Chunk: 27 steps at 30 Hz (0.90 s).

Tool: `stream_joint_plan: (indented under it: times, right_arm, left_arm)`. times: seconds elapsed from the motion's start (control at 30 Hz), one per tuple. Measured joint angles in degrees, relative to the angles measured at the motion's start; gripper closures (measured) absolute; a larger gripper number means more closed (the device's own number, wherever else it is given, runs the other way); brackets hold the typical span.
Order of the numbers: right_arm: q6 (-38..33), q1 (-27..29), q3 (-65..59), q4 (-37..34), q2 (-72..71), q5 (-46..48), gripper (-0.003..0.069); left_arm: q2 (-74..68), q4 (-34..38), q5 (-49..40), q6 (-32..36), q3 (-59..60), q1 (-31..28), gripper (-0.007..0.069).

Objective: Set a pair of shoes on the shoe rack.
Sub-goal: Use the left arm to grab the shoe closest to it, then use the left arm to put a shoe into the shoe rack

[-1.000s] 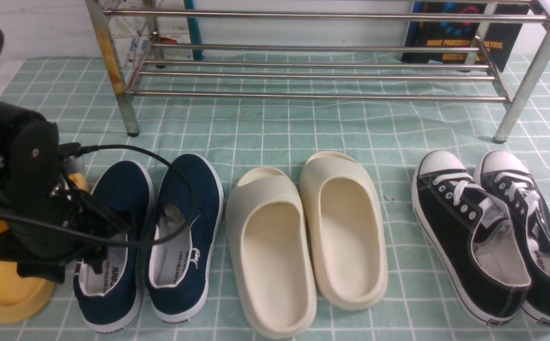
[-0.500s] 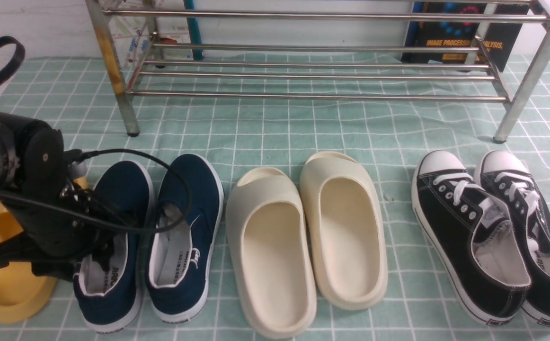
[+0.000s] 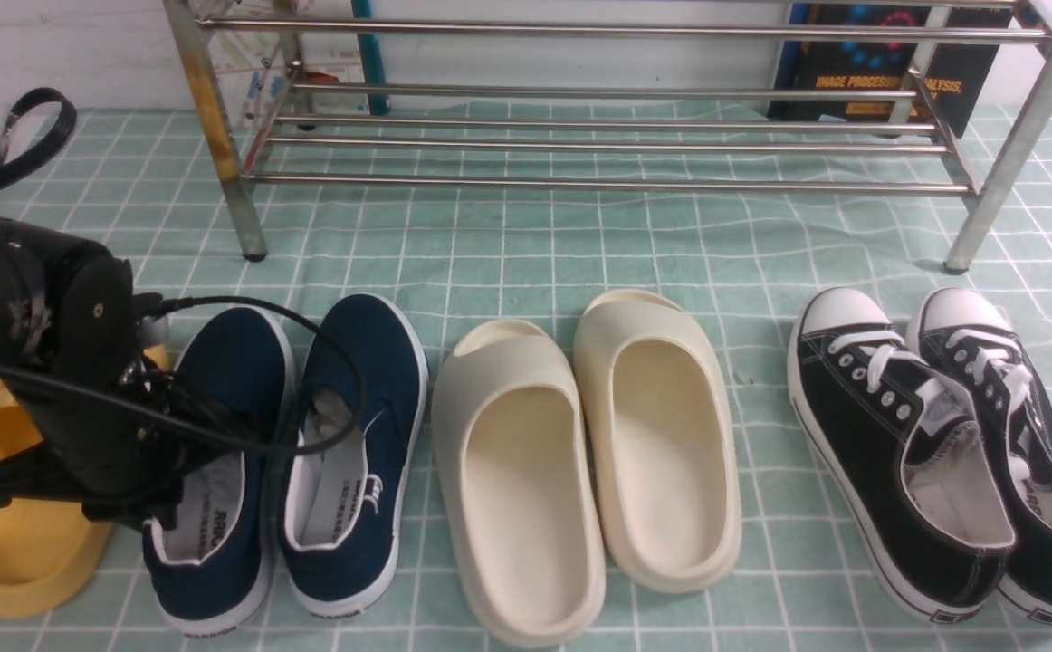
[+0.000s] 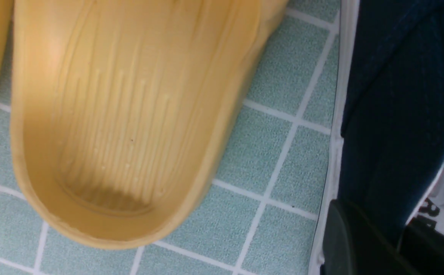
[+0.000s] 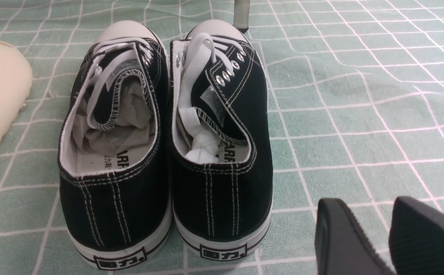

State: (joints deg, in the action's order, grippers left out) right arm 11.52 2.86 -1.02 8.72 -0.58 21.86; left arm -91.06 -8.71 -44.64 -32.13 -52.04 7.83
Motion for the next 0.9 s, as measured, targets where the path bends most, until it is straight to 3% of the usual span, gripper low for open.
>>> stream_joint_plan:
  times: [0.2,0.27,0.43,0.67,0.9]
  right_arm:
    - [0.0,0.0,0.0,0.0,0.0,0.0,0.042]
    - [0.0,0.0,0.0,0.0,0.0,0.0,0.042]
    - [0.0,0.0,0.0,0.0,0.0,0.0,0.042]
    - [0.0,0.0,0.0,0.0,0.0,0.0,0.042]
    - [0.0,0.0,0.0,0.0,0.0,0.0,0.042]
  left_arm:
    - [7.4,2.7,-3.0,4.6,-0.4,0.0,0.0605]
    - [12.7,7.0,-8.2,9.1,-2.0,0.0,0.0605]
    - [15.4,17.0,-11.4,18.6,-7.0,0.0,0.0605]
    - [7.0,18.3,-11.3,20.8,-18.5,0.0,0.0605]
    - [-10.5,18.8,-14.7,21.0,-40.2,-1.2,0.0605]
